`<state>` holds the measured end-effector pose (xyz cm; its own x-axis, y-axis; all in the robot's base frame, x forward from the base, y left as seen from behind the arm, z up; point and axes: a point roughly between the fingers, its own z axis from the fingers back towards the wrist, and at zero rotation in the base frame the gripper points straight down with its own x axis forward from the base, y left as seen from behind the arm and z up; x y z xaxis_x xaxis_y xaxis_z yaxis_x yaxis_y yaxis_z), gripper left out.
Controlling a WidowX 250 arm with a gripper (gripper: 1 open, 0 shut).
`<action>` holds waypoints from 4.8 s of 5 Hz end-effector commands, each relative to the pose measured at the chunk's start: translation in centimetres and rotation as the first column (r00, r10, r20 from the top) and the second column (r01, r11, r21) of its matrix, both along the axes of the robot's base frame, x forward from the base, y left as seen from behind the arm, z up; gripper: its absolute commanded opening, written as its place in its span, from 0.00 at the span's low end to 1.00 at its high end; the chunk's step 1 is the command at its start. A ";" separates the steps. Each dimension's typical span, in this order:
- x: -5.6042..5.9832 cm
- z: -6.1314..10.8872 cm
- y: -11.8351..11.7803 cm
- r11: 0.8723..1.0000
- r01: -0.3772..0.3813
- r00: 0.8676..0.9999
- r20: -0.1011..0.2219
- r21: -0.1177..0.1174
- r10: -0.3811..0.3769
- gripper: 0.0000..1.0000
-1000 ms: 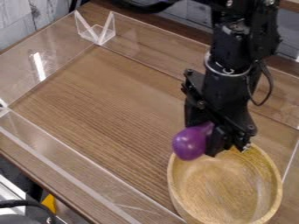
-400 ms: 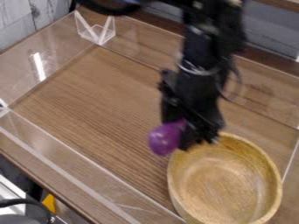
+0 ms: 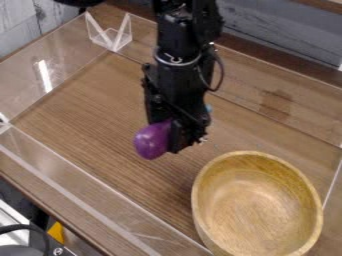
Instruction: Remove the purple eggplant from inside the brown bowl and put it on the table
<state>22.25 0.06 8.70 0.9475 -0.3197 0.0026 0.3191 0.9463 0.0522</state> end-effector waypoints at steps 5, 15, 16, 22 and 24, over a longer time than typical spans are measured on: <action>1.1 0.4 4.1 0.996 -0.038 0.998 0.059 0.075 0.033 0.00; 0.3 -2.8 6.6 0.998 -0.009 0.998 0.062 0.057 0.006 0.00; 0.3 -2.8 6.6 0.999 -0.012 0.998 0.062 0.048 0.009 0.00; 1.0 -3.2 3.3 0.998 -0.068 0.996 0.054 -0.013 0.068 1.00; 1.5 -2.1 2.4 0.997 -0.062 0.996 0.055 -0.037 0.064 1.00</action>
